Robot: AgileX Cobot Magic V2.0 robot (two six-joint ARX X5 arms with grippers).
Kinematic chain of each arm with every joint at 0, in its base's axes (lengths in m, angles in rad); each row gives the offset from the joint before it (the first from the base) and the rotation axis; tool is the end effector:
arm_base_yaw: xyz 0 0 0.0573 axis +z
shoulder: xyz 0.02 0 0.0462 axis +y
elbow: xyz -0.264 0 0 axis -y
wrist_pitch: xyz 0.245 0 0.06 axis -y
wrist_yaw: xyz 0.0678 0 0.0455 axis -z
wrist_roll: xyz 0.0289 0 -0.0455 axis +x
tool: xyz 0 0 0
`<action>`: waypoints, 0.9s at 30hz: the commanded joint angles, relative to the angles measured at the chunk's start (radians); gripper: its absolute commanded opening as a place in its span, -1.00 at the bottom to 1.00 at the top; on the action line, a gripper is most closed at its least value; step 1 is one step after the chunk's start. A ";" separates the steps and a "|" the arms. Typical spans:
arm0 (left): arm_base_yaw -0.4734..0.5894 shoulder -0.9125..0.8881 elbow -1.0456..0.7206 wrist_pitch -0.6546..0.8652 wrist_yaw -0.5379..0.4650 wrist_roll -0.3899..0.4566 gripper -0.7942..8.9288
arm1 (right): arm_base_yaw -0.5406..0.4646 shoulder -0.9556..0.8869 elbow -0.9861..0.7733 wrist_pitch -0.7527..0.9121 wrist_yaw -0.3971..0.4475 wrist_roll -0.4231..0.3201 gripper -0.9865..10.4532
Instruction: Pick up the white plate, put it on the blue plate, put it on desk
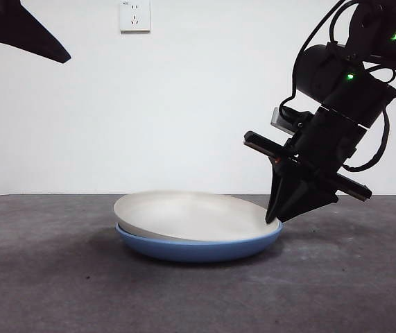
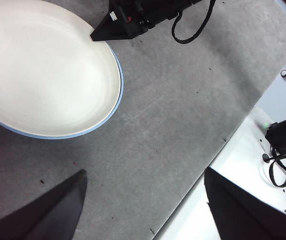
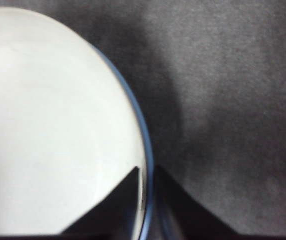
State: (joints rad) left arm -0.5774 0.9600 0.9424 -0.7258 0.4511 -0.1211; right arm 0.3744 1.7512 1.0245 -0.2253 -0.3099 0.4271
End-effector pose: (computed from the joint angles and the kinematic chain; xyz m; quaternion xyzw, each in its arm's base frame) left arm 0.1470 -0.1108 0.3120 -0.0262 0.3895 -0.4355 0.8111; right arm 0.3185 0.1346 0.1676 0.1630 0.5108 0.1944 0.8214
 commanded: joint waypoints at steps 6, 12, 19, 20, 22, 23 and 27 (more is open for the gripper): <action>-0.005 0.005 0.013 0.000 0.006 0.004 -0.07 | 0.010 -0.028 0.023 0.012 0.029 0.010 -0.40; -0.005 0.005 0.013 -0.008 0.006 0.005 -0.07 | 0.010 -0.136 0.023 -0.026 0.028 -0.015 -0.40; -0.005 0.005 0.013 -0.008 0.006 0.005 -0.07 | 0.010 -0.352 0.023 -0.182 0.020 -0.126 -0.40; -0.005 0.006 0.013 -0.008 0.006 0.005 -0.07 | 0.011 -0.397 0.023 -0.222 0.019 -0.150 -0.40; -0.005 0.005 0.013 -0.008 0.006 0.005 -0.07 | 0.012 -0.465 0.023 -0.284 0.019 -0.184 -0.40; -0.005 0.006 0.013 -0.008 0.006 0.005 -0.07 | 0.015 -0.510 0.023 -0.327 0.019 -0.208 -0.40; -0.005 0.005 0.013 -0.008 0.006 0.005 -0.07 | 0.028 -0.641 0.023 -0.450 0.019 -0.264 -0.40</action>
State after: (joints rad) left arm -0.5774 0.9600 0.9424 -0.7383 0.4511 -0.1211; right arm 0.3939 1.1191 1.0279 -0.6605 -0.2878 0.2150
